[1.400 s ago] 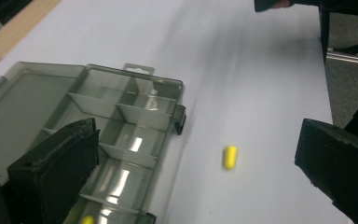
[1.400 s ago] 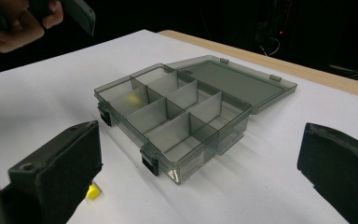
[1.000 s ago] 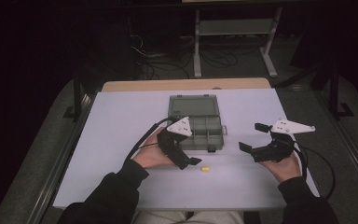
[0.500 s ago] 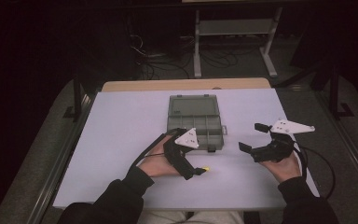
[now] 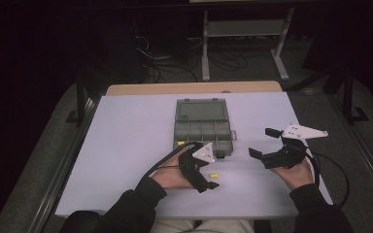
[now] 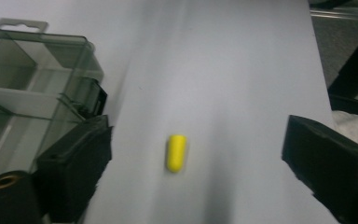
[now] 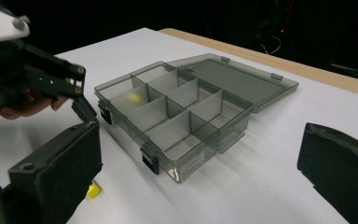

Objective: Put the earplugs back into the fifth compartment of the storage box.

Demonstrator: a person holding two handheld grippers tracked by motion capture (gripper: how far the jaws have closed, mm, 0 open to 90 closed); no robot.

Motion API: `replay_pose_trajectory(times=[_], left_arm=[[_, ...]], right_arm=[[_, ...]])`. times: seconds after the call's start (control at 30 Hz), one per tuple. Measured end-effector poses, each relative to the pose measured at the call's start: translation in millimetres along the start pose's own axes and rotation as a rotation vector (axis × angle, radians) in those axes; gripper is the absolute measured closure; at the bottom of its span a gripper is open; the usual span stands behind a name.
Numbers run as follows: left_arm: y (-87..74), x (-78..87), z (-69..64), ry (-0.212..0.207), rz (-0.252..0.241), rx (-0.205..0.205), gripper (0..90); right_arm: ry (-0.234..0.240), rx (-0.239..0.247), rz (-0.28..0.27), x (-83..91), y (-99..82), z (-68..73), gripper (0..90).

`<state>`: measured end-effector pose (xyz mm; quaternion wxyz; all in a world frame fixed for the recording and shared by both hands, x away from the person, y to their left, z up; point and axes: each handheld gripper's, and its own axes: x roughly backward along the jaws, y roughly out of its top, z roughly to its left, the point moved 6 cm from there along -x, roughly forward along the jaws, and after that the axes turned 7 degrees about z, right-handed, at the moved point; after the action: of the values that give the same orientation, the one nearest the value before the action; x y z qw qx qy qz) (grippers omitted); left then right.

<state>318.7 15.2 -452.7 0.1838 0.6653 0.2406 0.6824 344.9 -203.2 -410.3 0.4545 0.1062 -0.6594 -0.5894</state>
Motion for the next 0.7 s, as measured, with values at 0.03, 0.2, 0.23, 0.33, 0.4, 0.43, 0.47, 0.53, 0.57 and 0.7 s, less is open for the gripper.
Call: replay_pose_trajectory(times=[0.03, 0.2, 0.23, 0.33, 0.4, 0.43, 0.47, 0.53, 0.57, 0.7], left_arm=[[-1.1, -2.0, 0.9, -0.001, 0.004, 0.003, 12.9], [-7.6, -12.4, 6.4, -0.005, 0.043, 0.01, 19.3], [-8.6, -14.7, 8.1, -0.009, 0.047, 0.012, 21.2], [-10.4, -18.7, 10.8, -0.018, 0.047, 0.018, 28.2], [-11.6, -21.4, 11.8, -0.021, 0.055, 0.017, 32.5], [-12.5, -22.9, 11.9, -0.017, 0.063, 0.007, 35.1], [-13.1, -23.9, 11.4, -0.017, 0.067, -0.001, 39.5], [-13.2, -25.1, 10.8, -0.026, 0.063, -0.007, 46.2], [-13.1, -25.2, 10.6, -0.029, 0.059, -0.007, 48.7], [-13.7, -28.1, 10.5, -0.027, 0.063, -0.013, 56.6]], right_arm=[[0.001, 0.0, 0.0, 0.0, 0.0, 0.1, 0.0], [0.001, 0.0, 0.0, 0.1, 0.1, 0.5, 0.0], [0.001, -0.001, -0.001, 0.2, 0.2, 0.3, 0.0], [0.001, -0.001, -0.001, 0.3, 0.1, 0.1, 0.0], [0.001, 0.0, 0.0, 0.2, 0.0, 0.0, 0.0], [0.001, 0.0, 0.0, 0.1, 0.0, 0.0, 0.0], [0.001, 0.0, 0.001, 0.1, 0.0, 0.1, 0.0], [0.0, 0.0, 0.001, 0.0, -0.1, 0.1, 0.0], [0.0, 0.001, 0.001, 0.0, -0.1, 0.1, 0.0], [0.0, 0.002, -0.001, 0.3, 0.1, 0.1, 0.0]])
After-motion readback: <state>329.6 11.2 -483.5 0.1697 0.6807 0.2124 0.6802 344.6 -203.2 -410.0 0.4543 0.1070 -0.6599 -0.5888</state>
